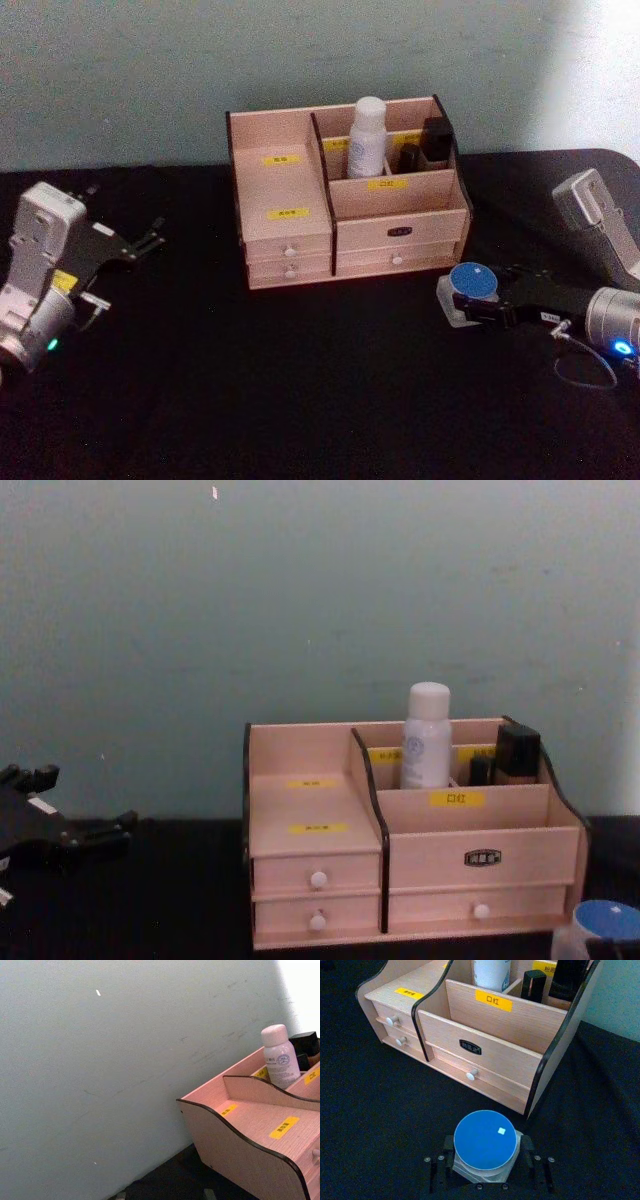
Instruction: Pick up the facial cleanser and watermelon frost from the table and place them into the tiered storage box.
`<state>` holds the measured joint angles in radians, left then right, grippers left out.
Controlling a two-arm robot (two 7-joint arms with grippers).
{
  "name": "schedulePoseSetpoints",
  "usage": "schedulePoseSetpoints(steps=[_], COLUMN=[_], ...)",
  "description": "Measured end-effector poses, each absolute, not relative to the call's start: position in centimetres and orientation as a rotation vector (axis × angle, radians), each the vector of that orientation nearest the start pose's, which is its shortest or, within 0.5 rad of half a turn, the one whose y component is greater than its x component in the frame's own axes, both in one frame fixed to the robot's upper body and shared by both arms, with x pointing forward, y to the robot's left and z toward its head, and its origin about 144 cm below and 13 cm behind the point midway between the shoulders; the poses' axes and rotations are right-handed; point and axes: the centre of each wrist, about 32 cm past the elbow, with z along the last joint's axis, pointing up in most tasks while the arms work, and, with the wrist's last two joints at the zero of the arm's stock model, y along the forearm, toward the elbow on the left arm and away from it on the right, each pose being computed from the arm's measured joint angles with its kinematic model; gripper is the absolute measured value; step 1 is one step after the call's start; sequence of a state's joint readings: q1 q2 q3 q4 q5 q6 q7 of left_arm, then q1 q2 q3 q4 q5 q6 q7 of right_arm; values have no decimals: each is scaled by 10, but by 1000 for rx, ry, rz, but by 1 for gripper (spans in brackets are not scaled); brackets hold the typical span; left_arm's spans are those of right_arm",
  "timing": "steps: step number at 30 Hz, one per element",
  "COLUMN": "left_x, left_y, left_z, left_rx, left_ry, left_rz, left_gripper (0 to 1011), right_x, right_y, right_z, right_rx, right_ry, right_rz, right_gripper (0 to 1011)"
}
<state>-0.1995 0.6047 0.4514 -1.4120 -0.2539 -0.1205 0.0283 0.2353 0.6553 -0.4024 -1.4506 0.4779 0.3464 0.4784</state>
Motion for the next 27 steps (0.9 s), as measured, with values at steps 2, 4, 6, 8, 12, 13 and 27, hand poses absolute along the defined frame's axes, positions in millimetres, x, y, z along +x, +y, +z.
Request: schedulePoseSetpoints(steps=[2,4,6,8,12,13,27], left_x=[489,489,489,489,489,489,489], left_y=[310,310,310,310,310,310,310], left_z=[1140,1140,1140,1140,1140,1140,1140], left_rx=[305,304,305,305,305,304,304], left_ry=[-285,-285,-285,-285,-285,-285,-285], left_rz=[1248,1248,1248,1248,1248,1248,1248], left_gripper=[1001,1001,1001,1001,1001,1001,1001], right_x=[501,501,501,501,501,501,501], right_y=[-333,-333,-333,-333,-333,-333,-333], right_z=[1172,1172,1172,1173,1172,1172,1172], right_rx=[-466,-465,-465,-464,-464,-464,-465], right_ry=[230,230,230,230,230,230,230], right_rz=[-861,-861,-860,-860,-860,-860,-860], right_gripper=[795,759,743,730,719,720,720])
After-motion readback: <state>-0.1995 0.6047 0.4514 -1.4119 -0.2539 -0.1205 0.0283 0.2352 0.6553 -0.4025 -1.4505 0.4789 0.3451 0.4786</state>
